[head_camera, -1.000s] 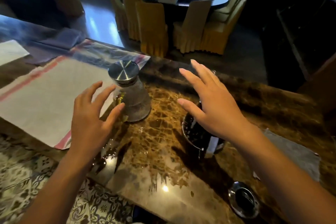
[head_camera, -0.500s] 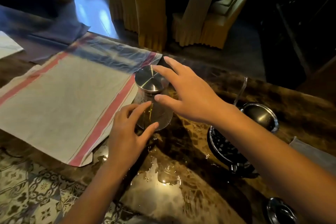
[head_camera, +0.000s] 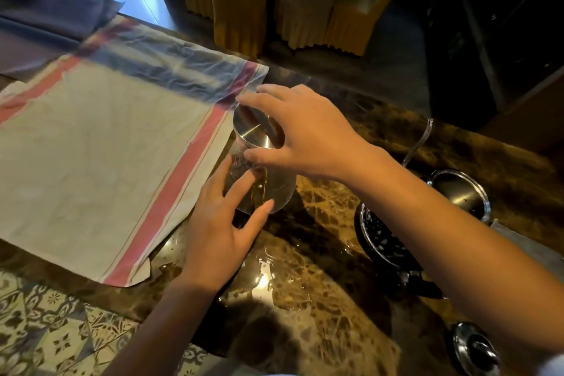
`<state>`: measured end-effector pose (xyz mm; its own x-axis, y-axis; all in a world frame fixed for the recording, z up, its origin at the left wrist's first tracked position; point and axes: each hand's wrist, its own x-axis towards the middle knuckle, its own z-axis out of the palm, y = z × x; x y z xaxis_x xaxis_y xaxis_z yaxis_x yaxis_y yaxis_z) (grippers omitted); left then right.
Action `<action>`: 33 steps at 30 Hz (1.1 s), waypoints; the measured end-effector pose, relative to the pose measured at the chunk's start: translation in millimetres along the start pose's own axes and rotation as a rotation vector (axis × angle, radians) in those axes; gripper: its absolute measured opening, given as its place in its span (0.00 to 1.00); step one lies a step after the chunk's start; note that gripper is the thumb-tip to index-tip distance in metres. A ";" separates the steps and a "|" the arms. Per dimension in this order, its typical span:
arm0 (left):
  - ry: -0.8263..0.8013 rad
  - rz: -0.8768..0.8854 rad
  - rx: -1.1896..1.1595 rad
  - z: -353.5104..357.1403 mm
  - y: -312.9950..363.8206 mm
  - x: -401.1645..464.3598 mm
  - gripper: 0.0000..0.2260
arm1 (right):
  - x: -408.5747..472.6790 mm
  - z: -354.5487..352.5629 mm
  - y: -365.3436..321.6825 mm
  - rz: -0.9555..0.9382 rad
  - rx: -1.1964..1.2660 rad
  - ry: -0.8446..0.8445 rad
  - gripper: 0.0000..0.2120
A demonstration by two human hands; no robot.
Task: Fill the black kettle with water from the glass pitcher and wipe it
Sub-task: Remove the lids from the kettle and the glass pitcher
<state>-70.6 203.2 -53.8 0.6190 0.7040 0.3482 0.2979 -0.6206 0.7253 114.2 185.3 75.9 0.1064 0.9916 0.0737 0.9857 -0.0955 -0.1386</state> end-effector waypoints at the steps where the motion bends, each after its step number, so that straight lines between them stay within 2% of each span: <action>1: -0.006 0.012 -0.017 0.0 -1.4 0.2 0.25 | 2.0 -0.4 0.9 -0.007 -0.005 -0.009 0.39; 10: -0.083 -0.011 -0.097 -8.8 -8.9 5.3 0.23 | 19.3 -20.9 7.0 -0.089 -0.130 -0.069 0.41; 23: -0.162 0.020 -0.163 -16.2 -17.1 11.4 0.23 | 23.1 -23.9 12.4 -0.078 -0.071 -0.068 0.41; 29: -0.099 0.000 -0.080 -14.7 -16.8 4.0 0.23 | 19.5 -23.5 17.9 -0.057 0.023 -0.058 0.34; 33: -0.125 -0.049 -0.208 -13.0 -10.0 0.9 0.21 | 18.7 -20.1 19.1 -0.051 0.035 -0.035 0.35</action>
<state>-82.5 214.5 -53.1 0.6963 0.6753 0.2433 0.1816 -0.4937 0.8505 137.6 200.2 94.4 0.0513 0.9976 0.0475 0.9845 -0.0425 -0.1701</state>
